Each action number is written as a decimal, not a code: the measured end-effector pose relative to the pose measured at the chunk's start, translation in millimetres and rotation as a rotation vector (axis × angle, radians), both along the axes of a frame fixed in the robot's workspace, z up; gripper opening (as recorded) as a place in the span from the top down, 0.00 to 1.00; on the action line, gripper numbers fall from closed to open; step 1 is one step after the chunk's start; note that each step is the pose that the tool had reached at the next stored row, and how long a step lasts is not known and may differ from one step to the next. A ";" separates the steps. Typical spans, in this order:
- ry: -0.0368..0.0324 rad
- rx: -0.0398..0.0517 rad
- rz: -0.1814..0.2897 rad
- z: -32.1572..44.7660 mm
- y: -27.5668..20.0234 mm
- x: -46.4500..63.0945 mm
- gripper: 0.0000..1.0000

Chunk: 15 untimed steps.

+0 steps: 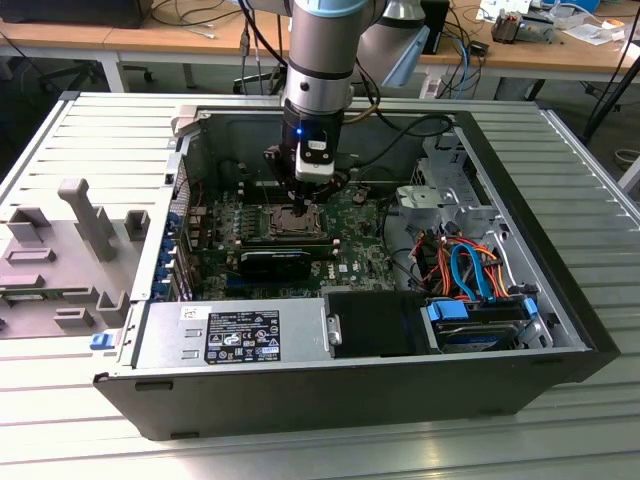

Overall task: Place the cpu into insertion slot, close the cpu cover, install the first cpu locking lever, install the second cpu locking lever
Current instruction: 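Install the first cpu locking lever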

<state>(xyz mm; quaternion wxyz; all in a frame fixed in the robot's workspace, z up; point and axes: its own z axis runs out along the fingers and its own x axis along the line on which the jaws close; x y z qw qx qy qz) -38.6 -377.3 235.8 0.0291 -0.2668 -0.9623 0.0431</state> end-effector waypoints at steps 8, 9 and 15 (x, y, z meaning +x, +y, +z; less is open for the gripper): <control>0.0000 0.0000 0.012 0.0 0.0 0.0 0.89; 0.0000 0.0000 0.013 0.0 0.0 0.0 0.89; 0.0000 0.0000 0.022 0.0 0.0 0.0 0.89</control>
